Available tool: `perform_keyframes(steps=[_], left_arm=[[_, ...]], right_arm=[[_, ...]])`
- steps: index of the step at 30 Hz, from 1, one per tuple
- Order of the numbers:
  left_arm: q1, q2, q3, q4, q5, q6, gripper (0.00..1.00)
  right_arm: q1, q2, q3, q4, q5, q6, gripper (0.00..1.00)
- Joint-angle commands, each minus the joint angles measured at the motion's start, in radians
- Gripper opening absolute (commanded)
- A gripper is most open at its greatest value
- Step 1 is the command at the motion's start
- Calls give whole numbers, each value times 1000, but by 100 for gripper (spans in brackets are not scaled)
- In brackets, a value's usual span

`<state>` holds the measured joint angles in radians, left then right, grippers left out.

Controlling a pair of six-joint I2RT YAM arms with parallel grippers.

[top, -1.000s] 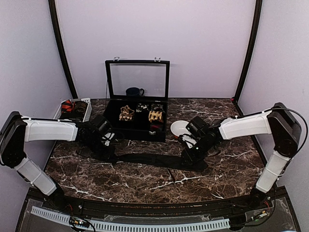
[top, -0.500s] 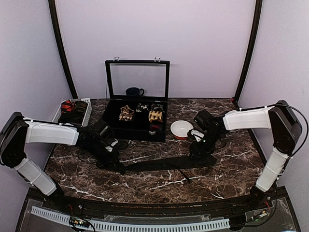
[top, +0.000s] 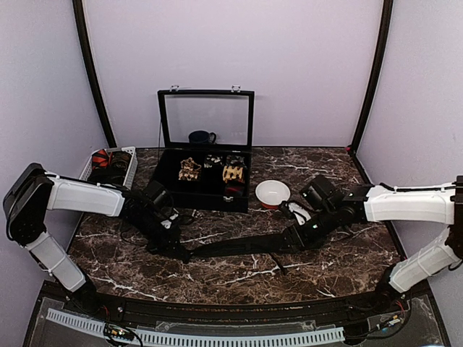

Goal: Roll the ties
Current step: Adjust the tie at the center of the board.

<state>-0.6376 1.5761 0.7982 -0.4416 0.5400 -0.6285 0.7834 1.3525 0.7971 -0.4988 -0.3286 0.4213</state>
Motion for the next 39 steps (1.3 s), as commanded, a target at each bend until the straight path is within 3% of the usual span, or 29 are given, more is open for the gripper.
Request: perform_keyframes(steps=[1,7,10,16,18,27,39], left_arm=[[0,25,18,-19,-18,21,0],[1,36,25,-27,-25,32,0],[1,38,33,-43,-34,43,0],[1,50,51,-69,-56,65,0],[1,54,60,-85,-66,78,0],[1,82,121,-167,-158,148,0],[3,114,169,-208,-230,194,0]], right_arm=[[89,52,-31,54,82,51,64],[134,139,-11,9,158,29,59],[154,167,-17,20,150,29,48],[169,195,18,-27,147,10,14],[167,186,53,-81,164,-8,9],[81,233,220,-297,209,-140,8],[-71,355,291,-357,229,-242,13]])
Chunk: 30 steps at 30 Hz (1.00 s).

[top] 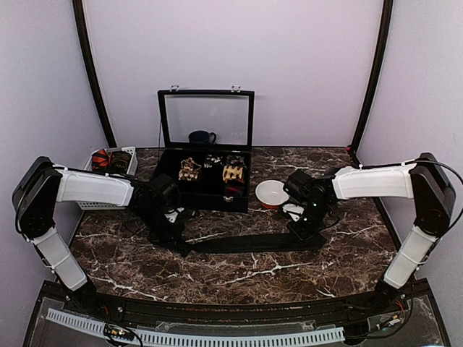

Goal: Roll the ties
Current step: Adjust the tie at the center of the board.

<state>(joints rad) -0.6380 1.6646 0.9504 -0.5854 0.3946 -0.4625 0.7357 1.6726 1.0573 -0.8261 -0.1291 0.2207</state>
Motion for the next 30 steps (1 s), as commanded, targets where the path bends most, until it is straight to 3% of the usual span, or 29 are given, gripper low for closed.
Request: perform_keyframes(steps=[1,13,19,30], left_arm=[[3,29,21,-64,-85,31,0],[3,55,55,-69,-69,82,0],[3,58,78,-73,-22,140,1],[3,124,205,-272,-89,339,4]], right_arm=[[-31,45,32,-25,34,-41,14],[-79,35,36,-2,99,-11,28],[-79,14,10,70,-5,5,39],[-84,50,-107,123,-21,21,38]])
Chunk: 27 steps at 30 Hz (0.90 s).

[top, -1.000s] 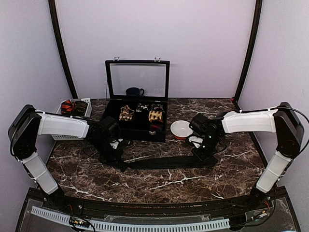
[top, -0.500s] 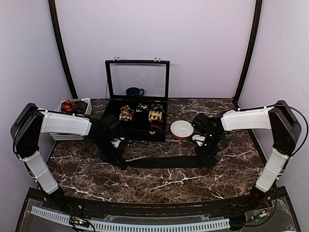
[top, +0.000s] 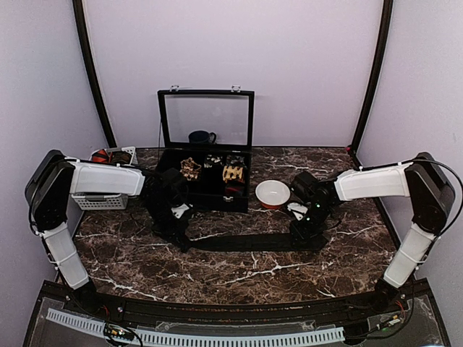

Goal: Roll the ties
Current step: Adjust the tie at the center of the board.

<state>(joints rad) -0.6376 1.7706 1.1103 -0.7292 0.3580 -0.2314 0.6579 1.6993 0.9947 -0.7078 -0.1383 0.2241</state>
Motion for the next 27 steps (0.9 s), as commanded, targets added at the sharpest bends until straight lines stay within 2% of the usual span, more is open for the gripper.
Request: perform_keyframes(steps=[1,4,9,14,17,18,20,22,25,27], left_arm=[[3,19,59,-143,-70,125,6],[12,1,93,-159,-145,137,17],[88,-92,64,-68,-182,79,48],[118,-300,-93,140,-126,-14,73],[118,-413,-206,276,-56,-90,98],[118,-444,-237,313,-44,-112,99],[116,-511,-283,365,-49,-142,99],[116,-577,-309,396,-77,-154,99],[116,-674,-340,440,-177,-189,99],[118,-764,-400,529,-224,-231,99]], right_arm=[[-9,25,-42,0,-8,19,38],[-9,29,-32,-28,-4,20,37],[-10,3,-29,-78,-28,18,37],[-12,-48,-56,-111,-55,33,37],[-16,-76,-39,-135,-35,40,40],[-18,-91,-16,-144,-26,47,43],[-18,-125,28,-158,1,63,58],[-21,-161,83,-173,41,77,66],[-26,-215,166,-167,96,95,76],[-28,-265,205,-114,113,124,85]])
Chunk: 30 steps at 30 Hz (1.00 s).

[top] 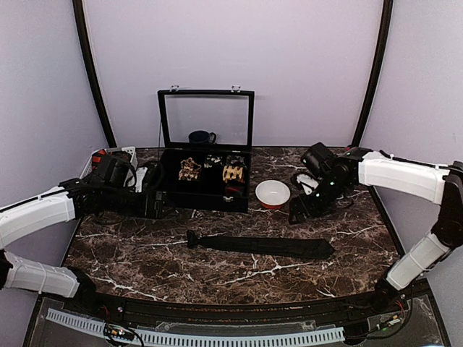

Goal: Roll the ties
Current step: Adjust the tie at the center of the board, then move the tie to the center of the board.

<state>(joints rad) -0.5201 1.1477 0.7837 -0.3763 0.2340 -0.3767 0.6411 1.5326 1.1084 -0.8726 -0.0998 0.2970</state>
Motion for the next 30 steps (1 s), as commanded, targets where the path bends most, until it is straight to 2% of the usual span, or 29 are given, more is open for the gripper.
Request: perform_keyframes(steps=[1,2,5,9,11,14,20,25,30], left_arm=[[6,-169,-101,218,-79,-100,99],[8,-186,-118,244,-53,-102,99],[12,-191,-129,238,36,-88,97],[11,-156,-179,220,128,-160,86],[12,-143,-229,263,163,-212,77],[12,-114,-296,353,184,-283,68],[11,50,-306,407,200,-302,53],[9,89,-275,404,186,-290,51],[9,97,-266,376,179,-274,51]], right_arm=[[-11,-117,99,84,73,73,94],[-12,-132,102,128,50,99,99],[-14,-172,85,271,-142,190,98],[-13,-221,-102,713,-425,442,98],[12,-184,-143,824,-467,559,98],[78,-108,-150,923,-436,621,90],[173,142,-85,934,-444,623,69],[214,299,-8,903,-478,601,61],[224,362,3,874,-475,582,57]])
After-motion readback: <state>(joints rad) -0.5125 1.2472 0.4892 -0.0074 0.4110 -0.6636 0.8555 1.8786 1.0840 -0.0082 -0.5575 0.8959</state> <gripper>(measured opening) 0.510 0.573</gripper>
